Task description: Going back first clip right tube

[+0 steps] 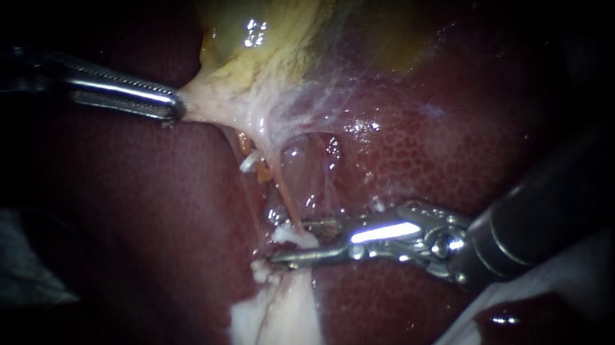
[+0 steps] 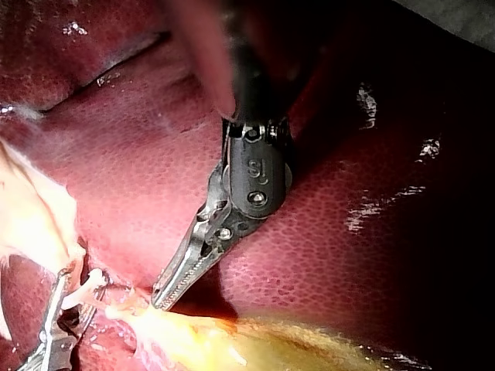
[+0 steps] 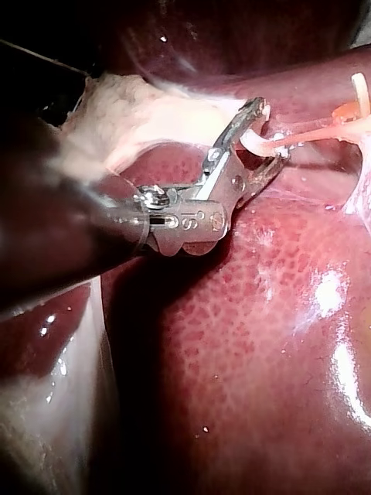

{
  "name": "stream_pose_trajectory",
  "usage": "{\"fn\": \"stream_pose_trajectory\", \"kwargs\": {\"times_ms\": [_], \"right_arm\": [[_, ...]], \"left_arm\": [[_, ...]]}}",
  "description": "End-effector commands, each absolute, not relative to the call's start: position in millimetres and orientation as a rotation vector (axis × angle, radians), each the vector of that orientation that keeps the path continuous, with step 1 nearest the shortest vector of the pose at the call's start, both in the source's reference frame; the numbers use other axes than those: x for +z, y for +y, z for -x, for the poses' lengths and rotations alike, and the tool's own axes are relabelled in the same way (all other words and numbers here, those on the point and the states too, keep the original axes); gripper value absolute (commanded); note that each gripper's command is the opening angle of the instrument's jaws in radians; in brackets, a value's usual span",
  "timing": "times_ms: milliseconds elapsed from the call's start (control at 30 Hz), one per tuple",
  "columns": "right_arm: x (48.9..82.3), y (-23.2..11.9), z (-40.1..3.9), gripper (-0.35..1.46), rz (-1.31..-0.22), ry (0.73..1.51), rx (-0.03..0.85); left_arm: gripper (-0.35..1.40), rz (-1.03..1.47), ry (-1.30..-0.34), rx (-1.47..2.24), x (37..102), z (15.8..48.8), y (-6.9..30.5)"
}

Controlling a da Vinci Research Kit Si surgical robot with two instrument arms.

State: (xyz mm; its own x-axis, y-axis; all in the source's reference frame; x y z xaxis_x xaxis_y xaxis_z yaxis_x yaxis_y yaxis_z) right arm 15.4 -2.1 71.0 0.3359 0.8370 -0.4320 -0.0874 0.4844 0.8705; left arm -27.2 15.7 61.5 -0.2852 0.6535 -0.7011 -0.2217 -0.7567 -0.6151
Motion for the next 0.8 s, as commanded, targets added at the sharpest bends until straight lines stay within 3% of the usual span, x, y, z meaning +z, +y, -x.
{"fn": "stream_pose_trajectory", "kwargs": {"times_ms": [33, 367, 800], "right_arm": [[70.9, -2.0, -15.3, 0.48, -0.857, 1.06, 0.697], [69.3, -1.6, -14.6, 0.49, -0.783, 1.092, 0.582], [69.5, -2.9, -18.0, 0.5, -0.748, 1.124, 0.473]], "left_arm": [[-0.35, 1.411, -0.549, 2.076, 61.5, 27.1, 15.7], [-0.35, 1.412, -0.55, 2.076, 61.5, 27.0, 15.7], [-0.35, 1.411, -0.549, 2.076, 61.5, 27.2, 15.8]]}}
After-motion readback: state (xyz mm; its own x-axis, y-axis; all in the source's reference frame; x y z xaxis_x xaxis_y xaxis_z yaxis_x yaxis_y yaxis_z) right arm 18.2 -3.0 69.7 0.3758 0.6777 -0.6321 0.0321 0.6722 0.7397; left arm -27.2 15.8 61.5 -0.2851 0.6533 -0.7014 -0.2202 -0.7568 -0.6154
